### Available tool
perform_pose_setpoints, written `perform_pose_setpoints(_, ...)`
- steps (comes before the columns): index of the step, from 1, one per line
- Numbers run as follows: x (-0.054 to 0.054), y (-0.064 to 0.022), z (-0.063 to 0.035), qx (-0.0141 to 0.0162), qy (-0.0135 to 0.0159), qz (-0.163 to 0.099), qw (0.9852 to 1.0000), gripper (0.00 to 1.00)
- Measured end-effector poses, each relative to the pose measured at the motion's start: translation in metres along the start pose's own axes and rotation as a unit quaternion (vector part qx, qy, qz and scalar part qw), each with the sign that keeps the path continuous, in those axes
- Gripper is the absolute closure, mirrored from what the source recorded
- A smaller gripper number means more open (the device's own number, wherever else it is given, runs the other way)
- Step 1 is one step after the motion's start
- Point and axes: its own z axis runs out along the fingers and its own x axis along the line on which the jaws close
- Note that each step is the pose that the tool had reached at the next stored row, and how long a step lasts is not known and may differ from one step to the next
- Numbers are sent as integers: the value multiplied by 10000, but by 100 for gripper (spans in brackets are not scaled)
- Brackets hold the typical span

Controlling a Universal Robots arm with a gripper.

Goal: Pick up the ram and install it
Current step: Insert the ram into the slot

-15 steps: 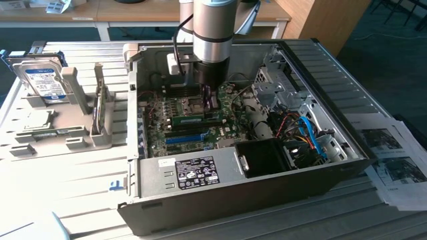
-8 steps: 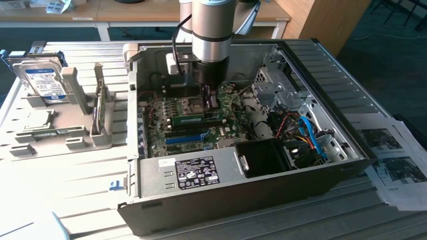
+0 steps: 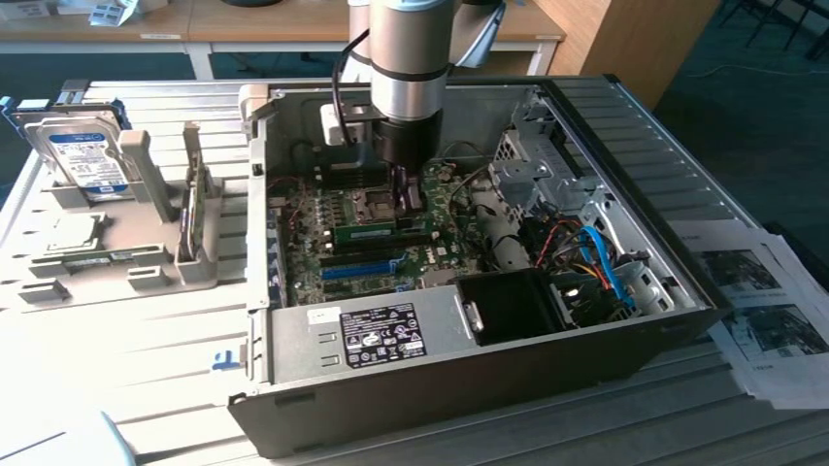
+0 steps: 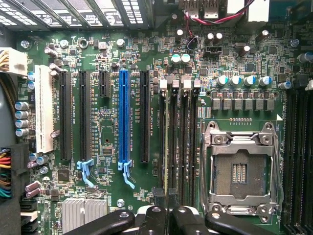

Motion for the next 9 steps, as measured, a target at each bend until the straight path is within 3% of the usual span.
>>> perform_pose_setpoints(9,4,5,4,1,-1,0,10000,88)
